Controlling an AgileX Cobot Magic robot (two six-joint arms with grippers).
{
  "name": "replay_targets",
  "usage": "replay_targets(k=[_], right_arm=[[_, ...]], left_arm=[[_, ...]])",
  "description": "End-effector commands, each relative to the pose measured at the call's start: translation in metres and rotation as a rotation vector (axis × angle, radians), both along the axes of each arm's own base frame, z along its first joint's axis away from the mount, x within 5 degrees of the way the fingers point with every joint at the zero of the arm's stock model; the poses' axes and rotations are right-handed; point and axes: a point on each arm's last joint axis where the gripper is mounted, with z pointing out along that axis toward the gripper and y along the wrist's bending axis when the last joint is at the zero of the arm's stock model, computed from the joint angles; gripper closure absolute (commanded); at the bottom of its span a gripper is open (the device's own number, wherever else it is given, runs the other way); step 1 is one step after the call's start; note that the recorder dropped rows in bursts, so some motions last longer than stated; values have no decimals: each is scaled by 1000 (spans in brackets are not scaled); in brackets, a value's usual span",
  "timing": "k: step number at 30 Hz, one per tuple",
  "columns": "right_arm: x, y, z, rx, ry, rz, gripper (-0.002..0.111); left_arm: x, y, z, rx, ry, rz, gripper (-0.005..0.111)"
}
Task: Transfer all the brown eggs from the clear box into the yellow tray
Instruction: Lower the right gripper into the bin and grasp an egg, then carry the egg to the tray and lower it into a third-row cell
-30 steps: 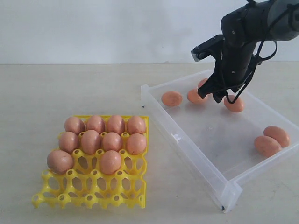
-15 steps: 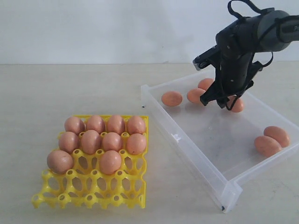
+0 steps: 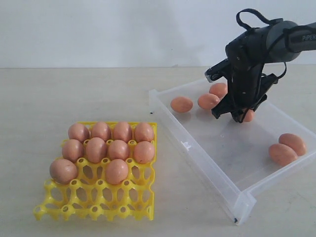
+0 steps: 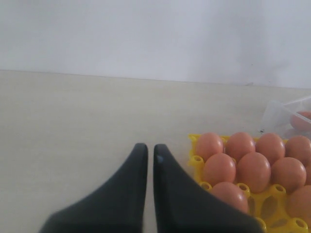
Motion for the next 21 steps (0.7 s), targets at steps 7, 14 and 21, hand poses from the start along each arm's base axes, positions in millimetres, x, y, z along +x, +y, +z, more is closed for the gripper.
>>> replay_targets(k=[7,14,21], right_arm=[[-20,40,55,559,-304,-152,108],[-119,87,89,764,-984,-37,108],[-182,168,87,993,-1032,351,108]], left_arm=[[0,0,-1,-11,-4,-1,103],[0,0,-1,-11,-4,-1,103],[0,0,-1,-11,-4,-1,103]])
